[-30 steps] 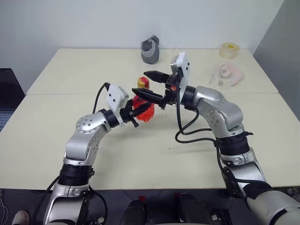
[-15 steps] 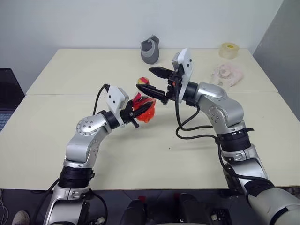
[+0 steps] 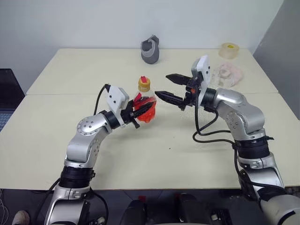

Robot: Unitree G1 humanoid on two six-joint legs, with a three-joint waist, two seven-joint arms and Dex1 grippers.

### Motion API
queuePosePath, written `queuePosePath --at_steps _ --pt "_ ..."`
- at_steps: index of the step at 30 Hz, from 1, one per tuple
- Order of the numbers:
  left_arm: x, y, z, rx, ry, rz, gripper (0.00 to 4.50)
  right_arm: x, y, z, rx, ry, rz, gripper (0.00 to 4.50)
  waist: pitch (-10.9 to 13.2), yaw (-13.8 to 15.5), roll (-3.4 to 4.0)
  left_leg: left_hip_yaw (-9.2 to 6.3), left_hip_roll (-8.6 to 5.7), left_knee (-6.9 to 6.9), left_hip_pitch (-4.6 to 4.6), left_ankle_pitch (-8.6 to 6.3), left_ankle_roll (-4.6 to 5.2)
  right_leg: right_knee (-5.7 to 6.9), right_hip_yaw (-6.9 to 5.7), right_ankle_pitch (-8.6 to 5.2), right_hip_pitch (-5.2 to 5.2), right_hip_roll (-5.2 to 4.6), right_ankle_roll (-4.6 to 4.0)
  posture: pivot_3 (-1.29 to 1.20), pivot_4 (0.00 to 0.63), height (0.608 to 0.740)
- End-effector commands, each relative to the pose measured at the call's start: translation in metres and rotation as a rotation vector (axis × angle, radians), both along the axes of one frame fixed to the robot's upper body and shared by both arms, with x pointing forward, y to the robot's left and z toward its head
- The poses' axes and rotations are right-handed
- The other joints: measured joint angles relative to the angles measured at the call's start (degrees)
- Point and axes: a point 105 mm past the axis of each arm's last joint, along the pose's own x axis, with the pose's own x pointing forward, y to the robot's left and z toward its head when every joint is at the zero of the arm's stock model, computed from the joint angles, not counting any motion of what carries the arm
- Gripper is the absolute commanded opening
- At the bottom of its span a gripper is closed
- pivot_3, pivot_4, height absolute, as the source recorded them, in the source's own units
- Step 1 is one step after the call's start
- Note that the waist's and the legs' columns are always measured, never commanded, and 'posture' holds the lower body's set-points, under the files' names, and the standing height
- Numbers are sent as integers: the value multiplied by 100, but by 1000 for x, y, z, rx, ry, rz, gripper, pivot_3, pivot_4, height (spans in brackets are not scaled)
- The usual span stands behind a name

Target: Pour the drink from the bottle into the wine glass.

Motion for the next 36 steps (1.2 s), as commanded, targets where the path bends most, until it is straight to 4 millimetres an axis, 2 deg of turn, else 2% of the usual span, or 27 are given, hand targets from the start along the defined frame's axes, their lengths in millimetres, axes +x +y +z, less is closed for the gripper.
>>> queuePosePath --at_steps 1,6,12,21,29,33,36 --pt "-2 -2 20 -11 -80 -19 1008 -10 3 17 35 -56 40 4477 0 4 0 -1 0 0 0 0 1 0 -1 0 0 0 0 0 150 740" --pt "-2 -2 21 -10 -81 -21 1008 -18 17 26 87 -43 112 4477 0 10 0 -1 -2 2 -2 -7 13 -2 -1 0 0 -1 0 0 150 740" --pt "-2 -2 21 -7 -81 -24 1008 -19 39 41 170 -2 132 4477 0 8 0 -3 -1 1 0 1 -2 -1 -1 0 0 -1 0 0 150 740" --pt "-4 -2 19 -4 -78 -27 1008 -18 58 38 180 6 148 4477 0 9 0 -2 -3 1 -1 2 -3 -1 -1 0 0 -3 0 0 150 740" --pt "-5 -4 19 -7 -82 -28 1008 -15 61 36 175 -4 150 4477 0 8 0 -3 -3 1 -1 2 -3 0 -2 0 0 -2 0 0 150 740" --pt "-5 -4 19 -9 -81 -29 1008 -13 60 36 178 -2 143 3581 0 8 0 -3 -2 1 0 2 -3 0 -2 0 -1 -2 0 0 150 740" --pt "-6 -5 19 -10 -79 -30 1008 -13 59 36 181 3 141 2418 0 7 0 -3 -3 1 -1 2 -3 0 -2 0 -1 -2 0 0 150 740"
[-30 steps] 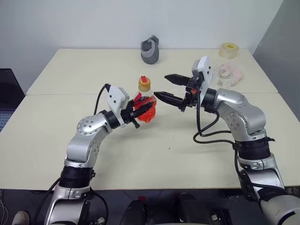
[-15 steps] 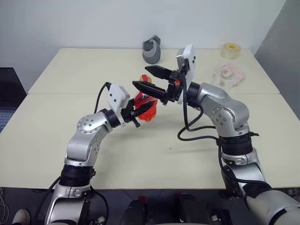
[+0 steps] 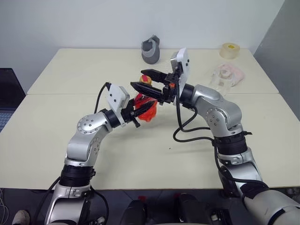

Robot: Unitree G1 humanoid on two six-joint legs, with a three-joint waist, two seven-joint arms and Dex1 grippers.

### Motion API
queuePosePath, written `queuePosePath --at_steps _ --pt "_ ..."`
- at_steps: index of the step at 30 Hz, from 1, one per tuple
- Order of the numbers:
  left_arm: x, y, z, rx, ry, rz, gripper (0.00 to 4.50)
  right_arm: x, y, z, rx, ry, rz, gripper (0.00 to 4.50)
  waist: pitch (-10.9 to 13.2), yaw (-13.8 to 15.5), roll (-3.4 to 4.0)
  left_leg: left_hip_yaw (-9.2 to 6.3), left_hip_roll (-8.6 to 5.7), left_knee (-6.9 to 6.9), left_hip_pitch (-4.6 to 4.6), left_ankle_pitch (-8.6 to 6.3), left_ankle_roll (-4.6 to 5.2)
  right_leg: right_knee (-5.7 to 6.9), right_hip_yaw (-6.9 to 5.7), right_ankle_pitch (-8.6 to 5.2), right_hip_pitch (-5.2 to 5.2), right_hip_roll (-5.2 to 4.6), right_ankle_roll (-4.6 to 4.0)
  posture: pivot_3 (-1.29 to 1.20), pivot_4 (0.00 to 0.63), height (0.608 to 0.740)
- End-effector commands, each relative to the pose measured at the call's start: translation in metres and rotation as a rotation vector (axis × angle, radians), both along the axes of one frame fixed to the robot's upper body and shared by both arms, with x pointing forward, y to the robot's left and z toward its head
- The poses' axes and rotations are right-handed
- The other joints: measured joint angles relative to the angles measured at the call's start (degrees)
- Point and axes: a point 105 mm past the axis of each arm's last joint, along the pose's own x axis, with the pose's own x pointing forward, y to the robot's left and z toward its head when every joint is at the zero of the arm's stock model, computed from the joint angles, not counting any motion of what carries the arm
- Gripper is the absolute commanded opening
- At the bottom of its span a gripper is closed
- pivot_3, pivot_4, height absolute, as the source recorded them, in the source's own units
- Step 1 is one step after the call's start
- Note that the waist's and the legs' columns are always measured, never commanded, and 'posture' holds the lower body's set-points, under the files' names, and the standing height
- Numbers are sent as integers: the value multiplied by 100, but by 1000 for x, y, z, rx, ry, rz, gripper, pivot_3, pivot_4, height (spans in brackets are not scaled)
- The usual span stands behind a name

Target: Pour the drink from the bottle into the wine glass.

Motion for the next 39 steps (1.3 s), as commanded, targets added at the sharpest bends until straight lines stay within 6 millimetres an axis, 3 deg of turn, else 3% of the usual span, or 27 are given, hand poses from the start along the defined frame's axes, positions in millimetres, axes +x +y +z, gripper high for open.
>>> queuePosePath --at_steps 1,4,11,16,20,27,31,39 --pt "-6 -3 15 -13 -68 -12 1008 -5 0 15 26 -57 15 2061 0 0 0 0 0 0 0 0 0 0 0 0 0 0 0 0 150 740" --pt "-6 -3 15 -14 -68 -12 1008 -5 0 15 19 -63 13 1167 0 0 0 0 0 0 1 0 0 0 0 0 0 0 0 0 150 740" --pt "-15 -5 9 -13 -54 -28 1008 -9 -4 22 8 -84 17 1172 0 1 0 0 1 0 0 0 0 0 1 0 0 0 0 0 150 740" --pt "-23 -3 3 -6 -39 -31 1008 -13 -17 38 -28 -157 12 1172 0 3 0 0 0 0 -1 0 1 -1 1 0 0 -1 0 0 150 740" --pt "-23 -3 3 -8 -36 -24 1008 -14 -32 40 -56 -182 -27 1172 0 5 0 -1 1 0 0 -10 19 -1 -1 0 1 0 0 0 150 740" --pt "-21 0 4 -15 -39 -1 1008 -17 -95 -25 -204 -64 -290 1172 -2 142 -5 3 -1 2 -4 -11 22 -7 -1 1 8 -14 3 0 150 740" --pt "-20 1 3 -17 -37 4 1008 -26 -134 -78 -224 54 -558 1172 -2 152 -6 2 0 -2 -4 -12 22 -9 -5 0 9 -10 4 0 150 740" --pt "-17 -8 2 -26 -30 -24 1008 -17 -169 -144 -173 209 -901 1172 -2 133 -6 20 5 0 13 -11 21 -2 2 1 18 10 6 0 150 740"
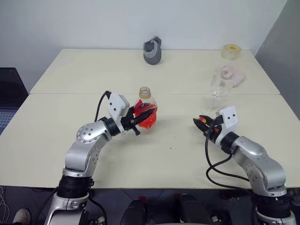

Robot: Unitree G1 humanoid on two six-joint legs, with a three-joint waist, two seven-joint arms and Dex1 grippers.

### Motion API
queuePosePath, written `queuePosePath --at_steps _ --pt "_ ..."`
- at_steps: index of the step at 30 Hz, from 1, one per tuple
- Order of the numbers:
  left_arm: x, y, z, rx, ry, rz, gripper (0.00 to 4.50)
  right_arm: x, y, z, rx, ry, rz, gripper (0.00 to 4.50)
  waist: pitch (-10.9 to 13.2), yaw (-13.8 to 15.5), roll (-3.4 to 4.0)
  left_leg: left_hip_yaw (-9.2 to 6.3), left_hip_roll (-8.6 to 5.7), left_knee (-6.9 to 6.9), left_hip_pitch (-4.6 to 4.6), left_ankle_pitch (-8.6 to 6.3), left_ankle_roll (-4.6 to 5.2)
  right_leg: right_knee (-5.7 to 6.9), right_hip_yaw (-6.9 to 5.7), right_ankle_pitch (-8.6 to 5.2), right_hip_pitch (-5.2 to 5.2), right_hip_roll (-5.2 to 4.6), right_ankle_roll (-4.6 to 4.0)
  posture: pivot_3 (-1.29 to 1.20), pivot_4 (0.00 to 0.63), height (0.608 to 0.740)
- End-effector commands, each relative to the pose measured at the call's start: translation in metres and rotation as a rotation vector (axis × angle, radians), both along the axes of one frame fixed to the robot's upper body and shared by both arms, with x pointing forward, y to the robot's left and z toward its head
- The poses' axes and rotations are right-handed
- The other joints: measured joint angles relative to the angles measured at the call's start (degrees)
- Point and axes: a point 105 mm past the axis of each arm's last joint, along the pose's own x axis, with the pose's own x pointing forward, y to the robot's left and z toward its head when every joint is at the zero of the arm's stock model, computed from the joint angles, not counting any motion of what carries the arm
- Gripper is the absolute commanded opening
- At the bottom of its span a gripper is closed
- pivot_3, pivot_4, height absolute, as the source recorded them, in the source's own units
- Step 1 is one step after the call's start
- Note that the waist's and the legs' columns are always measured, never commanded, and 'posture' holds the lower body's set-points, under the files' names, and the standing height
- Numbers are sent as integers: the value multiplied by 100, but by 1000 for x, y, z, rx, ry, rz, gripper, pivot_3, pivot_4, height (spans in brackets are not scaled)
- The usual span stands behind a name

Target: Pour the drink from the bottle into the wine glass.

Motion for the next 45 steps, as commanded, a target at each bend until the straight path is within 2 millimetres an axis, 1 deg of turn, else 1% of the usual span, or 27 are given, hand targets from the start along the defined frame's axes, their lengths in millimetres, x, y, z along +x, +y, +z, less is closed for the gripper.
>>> queuePosePath --at_steps 1,3,5,7,8,10,13,17,19,22,24,25,27,28,30,32,33,38,42,45 --pt "0 -8 16 -20 -65 -30 1008 6 -13 -15 10 -18 -124 1172 0 24 0 0 0 0 0 0 0 -3 -2 0 2 0 0 0 150 740" --pt "1 -10 18 -23 -68 -34 1008 9 -15 -25 17 -3 -155 1172 1 26 1 8 -5 2 -2 1 -2 -3 2 0 2 -5 0 0 150 740" --pt "1 -10 18 -23 -69 -37 1008 12 -17 -32 18 16 -181 1889 1 26 1 11 -5 3 -1 2 -4 -4 4 0 2 -5 0 0 150 740" --pt "2 -9 19 -22 -70 -36 1008 13 -19 -38 25 33 -197 2427 1 23 1 10 -3 1 0 2 -4 -3 3 0 2 -4 0 0 150 740" --pt "2 -9 19 -21 -71 -35 1008 13 -19 -40 21 37 -196 2832 1 22 1 10 -2 1 0 2 -4 -3 3 0 2 -3 0 0 150 740" --pt "1 -7 19 -20 -71 -28 1008 13 -19 -40 23 40 -194 3500 0 23 1 12 -2 1 0 2 -3 -3 4 0 2 -2 0 0 150 740" --pt "0 -5 19 -18 -72 -19 1008 12 -18 -34 29 34 -173 4479 1 25 1 13 -3 1 0 1 -1 -3 2 0 3 -3 0 0 150 740" --pt "3 6 18 -12 -70 27 1008 -1 -16 -17 26 33 -66 4479 1 26 2 14 -3 2 -1 1 -1 -3 3 0 3 -3 0 0 150 740" --pt "6 15 17 -12 -71 68 1008 -9 -12 -3 18 17 15 4479 1 23 2 11 -2 2 -1 0 0 -3 2 0 3 -3 0 0 150 740" --pt "12 27 18 -14 -77 133 1008 -22 5 22 45 -21 180 4479 1 19 1 7 -1 1 0 -1 2 -4 -1 0 5 -2 0 0 150 740" --pt "23 41 19 -17 -80 222 1008 -36 26 45 66 -74 374 4479 1 18 1 8 -1 1 2 -2 3 -3 -1 0 6 -1 0 0 150 740" --pt "30 50 21 -19 -84 274 1008 -42 36 54 76 -92 455 4479 1 19 1 9 -2 2 2 -2 3 -4 -1 0 7 -1 0 0 150 740" --pt "42 67 23 -14 -93 365 1008 -47 50 63 73 -105 556 4479 2 16 0 9 -2 3 4 -2 3 -3 -1 0 8 0 0 0 150 740" --pt "47 75 24 -12 -100 406 1008 -48 56 66 68 -106 597 4479 1 16 -2 6 -1 3 4 -2 4 -3 -5 0 9 1 0 0 150 740" --pt "59 98 28 -32 -114 514 1008 -45 65 75 72 -129 642 4479 2 23 -3 1 -2 3 2 -2 4 -6 -12 0 9 1 0 0 150 740" --pt "71 136 23 -58 -101 672 1008 -42 79 86 101 -160 693 4479 2 17 -4 1 -3 4 1 -1 3 -6 -11 0 8 -1 0 0 150 740" --pt "75 149 20 -69 -95 725 1008 -40 83 89 108 -171 708 4479 2 14 -4 1 -3 4 0 -1 2 -6 -10 0 6 -1 0 0 150 740" --pt "81 184 6 -86 -95 864 1008 -34 98 93 98 -208 740 4479 1 28 -5 -15 -9 2 -5 5 -9 -10 -11 0 1 -11 0 0 150 740" --pt "84 192 -3 -112 -97 901 1008 -33 100 92 96 -212 742 4479 -6 53 -26 -23 -16 10 -15 11 -20 -9 -18 1 -1 -23 1 0 150 740" --pt "86 195 -15 -128 -69 928 1008 -32 101 92 95 -220 733 4479 -8 46 -29 -28 -15 10 -14 12 -20 -8 -21 1 -1 -23 1 0 150 740"
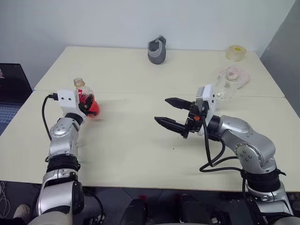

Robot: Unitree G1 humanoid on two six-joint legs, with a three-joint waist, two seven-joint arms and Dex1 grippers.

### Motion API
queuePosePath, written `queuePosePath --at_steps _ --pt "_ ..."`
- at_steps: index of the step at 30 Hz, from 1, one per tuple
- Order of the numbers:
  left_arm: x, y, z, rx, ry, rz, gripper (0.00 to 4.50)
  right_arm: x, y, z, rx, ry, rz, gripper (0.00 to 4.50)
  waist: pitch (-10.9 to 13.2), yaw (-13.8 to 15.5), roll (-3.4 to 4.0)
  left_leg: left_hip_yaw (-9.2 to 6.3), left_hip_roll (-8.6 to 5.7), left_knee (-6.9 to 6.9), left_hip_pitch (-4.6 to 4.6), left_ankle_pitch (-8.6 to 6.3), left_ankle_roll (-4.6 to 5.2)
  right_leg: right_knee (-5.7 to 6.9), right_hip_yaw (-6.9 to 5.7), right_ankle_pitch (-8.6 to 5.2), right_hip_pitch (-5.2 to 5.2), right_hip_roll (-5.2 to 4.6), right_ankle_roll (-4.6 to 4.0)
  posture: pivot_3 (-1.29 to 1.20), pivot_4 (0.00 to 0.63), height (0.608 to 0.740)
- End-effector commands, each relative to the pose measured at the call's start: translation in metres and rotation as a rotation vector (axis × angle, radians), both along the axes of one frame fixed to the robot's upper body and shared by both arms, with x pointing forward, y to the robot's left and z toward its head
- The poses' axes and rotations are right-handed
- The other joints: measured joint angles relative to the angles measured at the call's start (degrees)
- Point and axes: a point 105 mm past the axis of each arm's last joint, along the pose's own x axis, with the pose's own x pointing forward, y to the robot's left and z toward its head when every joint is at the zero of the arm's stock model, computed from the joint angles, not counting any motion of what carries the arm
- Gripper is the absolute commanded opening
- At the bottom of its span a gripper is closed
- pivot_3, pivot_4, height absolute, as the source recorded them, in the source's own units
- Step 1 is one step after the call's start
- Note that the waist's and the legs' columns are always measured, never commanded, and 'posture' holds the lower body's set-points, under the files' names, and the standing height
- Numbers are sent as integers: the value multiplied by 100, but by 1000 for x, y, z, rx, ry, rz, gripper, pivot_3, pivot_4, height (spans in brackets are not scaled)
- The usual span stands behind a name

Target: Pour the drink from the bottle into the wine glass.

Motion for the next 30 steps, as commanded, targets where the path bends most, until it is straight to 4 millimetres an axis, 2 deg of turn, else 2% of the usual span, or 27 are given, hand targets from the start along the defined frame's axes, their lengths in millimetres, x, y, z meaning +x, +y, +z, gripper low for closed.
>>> queuePosePath --at_steps 1,2,3,4,12,17,27,30 --pt "3 5 15 -1 -78 33 1008 -2 1 12 21 -62 -4 4479 0 -18 0 0 0 0 1 0 0 2 1 0 -1 1 0 0 150 740" --pt "4 5 14 3 -78 34 1008 -2 1 13 23 -62 -7 4479 0 -24 0 0 1 -1 3 0 1 2 2 0 -1 2 0 0 150 740" --pt "4 4 13 5 -80 34 1683 -2 1 13 24 -63 -10 4500 0 -26 0 0 1 -2 4 0 1 3 3 0 -2 2 0 0 150 740" --pt "4 3 13 5 -84 27 1880 -1 1 13 23 -65 -14 4500 0 -26 0 0 2 -3 4 0 1 4 3 0 -3 2 0 0 150 740" --pt "-1 5 12 26 -86 24 4468 -1 -3 8 9 -63 -41 4500 0 -31 0 0 2 -3 3 -1 1 6 5 0 -4 4 0 0 150 740" --pt "-21 9 6 38 -86 33 4491 -5 -10 -5 -16 -36 -62 4500 -1 -39 0 3 3 -5 3 -1 1 5 14 0 -8 2 0 0 150 740" --pt "-68 -7 -5 20 -40 61 4491 -10 -19 -25 -24 19 -130 4500 -2 -24 -1 1 12 -6 6 -12 21 7 14 0 -5 -17 0 0 150 740" --pt "-91 -27 -13 23 18 -11 4491 6 -45 -42 -49 36 -307 4500 -3 -23 -2 3 10 -6 7 -12 21 6 15 0 -3 -17 0 0 150 740"
